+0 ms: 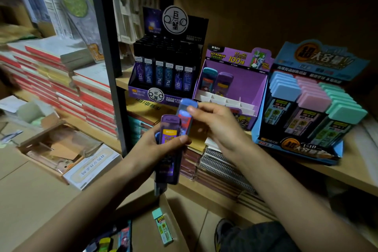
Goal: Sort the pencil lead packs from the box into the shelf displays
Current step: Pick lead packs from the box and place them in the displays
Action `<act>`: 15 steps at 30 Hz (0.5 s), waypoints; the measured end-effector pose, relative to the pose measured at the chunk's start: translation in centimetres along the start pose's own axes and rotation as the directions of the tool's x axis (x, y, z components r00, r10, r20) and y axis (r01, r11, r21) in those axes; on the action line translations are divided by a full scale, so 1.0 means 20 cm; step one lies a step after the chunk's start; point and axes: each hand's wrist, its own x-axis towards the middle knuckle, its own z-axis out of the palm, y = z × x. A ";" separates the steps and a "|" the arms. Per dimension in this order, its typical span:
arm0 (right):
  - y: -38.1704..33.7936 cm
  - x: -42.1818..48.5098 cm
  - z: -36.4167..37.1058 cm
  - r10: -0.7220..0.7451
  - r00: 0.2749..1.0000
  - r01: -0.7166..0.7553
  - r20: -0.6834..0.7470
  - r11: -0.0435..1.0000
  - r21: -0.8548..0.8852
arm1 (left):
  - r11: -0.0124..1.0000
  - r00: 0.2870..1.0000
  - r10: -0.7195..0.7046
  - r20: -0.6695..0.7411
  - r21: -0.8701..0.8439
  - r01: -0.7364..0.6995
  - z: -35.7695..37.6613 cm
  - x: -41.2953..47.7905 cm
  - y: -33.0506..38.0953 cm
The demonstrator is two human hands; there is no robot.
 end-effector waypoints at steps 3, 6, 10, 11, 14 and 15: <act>-0.08 0.03 -0.11 -0.033 0.988 0.051 -0.151 0.992 0.117 | 0.999 0.999 0.007 -0.035 0.043 -0.006 -0.02 0.01 0.00; -0.19 0.06 -0.29 -0.147 0.932 0.201 -0.331 0.970 0.135 | 0.997 0.999 -0.003 -0.053 0.072 0.007 -0.03 0.02 0.00; -0.22 0.09 -0.44 -0.449 0.729 0.358 -0.516 0.893 -0.272 | 0.995 0.997 -0.006 -0.079 0.103 0.014 -0.03 0.03 0.01; -0.21 0.09 -0.46 -0.530 0.675 0.362 -0.514 0.844 -0.396 | 0.994 0.997 -0.004 -0.083 0.106 0.013 -0.02 0.04 0.01; -0.17 0.11 -0.46 -0.633 0.611 0.348 -0.475 0.754 -0.557 | 0.997 0.996 0.008 -0.093 0.082 0.000 -0.02 0.03 0.02; -0.16 0.12 -0.46 -0.642 0.604 0.354 -0.472 0.747 -0.562 | 0.998 0.996 0.011 -0.094 0.067 -0.004 -0.01 0.03 0.02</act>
